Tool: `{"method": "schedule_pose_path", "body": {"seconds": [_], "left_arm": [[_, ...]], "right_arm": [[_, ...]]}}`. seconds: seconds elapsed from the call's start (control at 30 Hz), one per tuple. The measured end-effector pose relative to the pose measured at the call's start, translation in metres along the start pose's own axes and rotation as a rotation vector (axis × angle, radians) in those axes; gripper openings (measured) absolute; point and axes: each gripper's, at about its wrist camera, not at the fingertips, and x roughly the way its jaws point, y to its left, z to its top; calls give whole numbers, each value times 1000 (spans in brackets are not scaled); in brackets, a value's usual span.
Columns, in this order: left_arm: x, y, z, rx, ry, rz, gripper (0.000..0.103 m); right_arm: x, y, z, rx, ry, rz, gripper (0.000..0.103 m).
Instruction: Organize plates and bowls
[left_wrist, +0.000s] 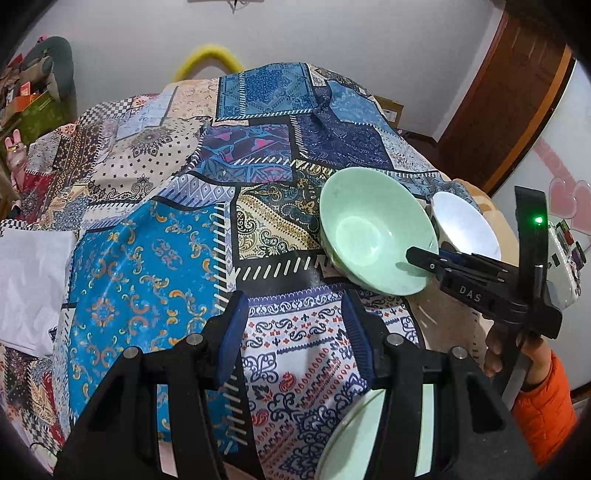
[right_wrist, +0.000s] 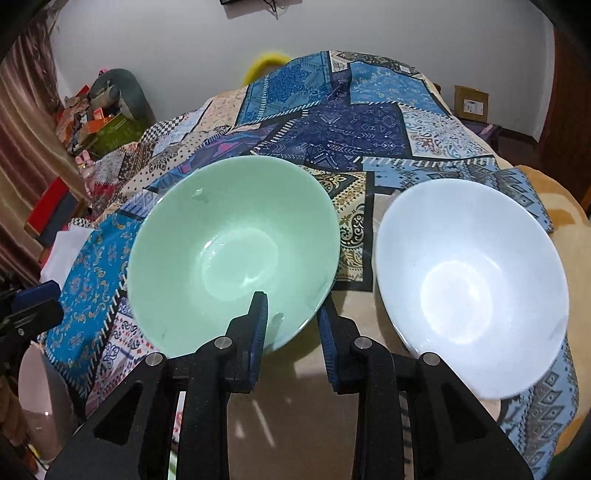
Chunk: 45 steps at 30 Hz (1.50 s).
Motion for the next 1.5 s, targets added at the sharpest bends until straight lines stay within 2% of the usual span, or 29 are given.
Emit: {"method": "schedule_pose_path", "body": {"seconds": [0.17,0.6,0.8,0.97,1.03,1.23,1.5], "left_arm": [[6,2,6,-14,-1,-4,52],[40,5,10,-19,81,32,51],[57,-3,14,5,112,32,39],[66,-5,14,14,125,34,35],[69,-5,14,15,129,32,29],[70,-2,16,6,117,28,24],[67,-5,12,13,119,35,23]], "right_arm": [[11,11,6,-76,20,13,24],[12,29,4,-202,51,156,23],[10,30,6,-198,54,181,23],[16,25,11,-164,72,205,23],[19,23,13,-153,74,206,23],[27,21,21,-125,66,176,23],[23,23,20,-126,46,173,19]]}}
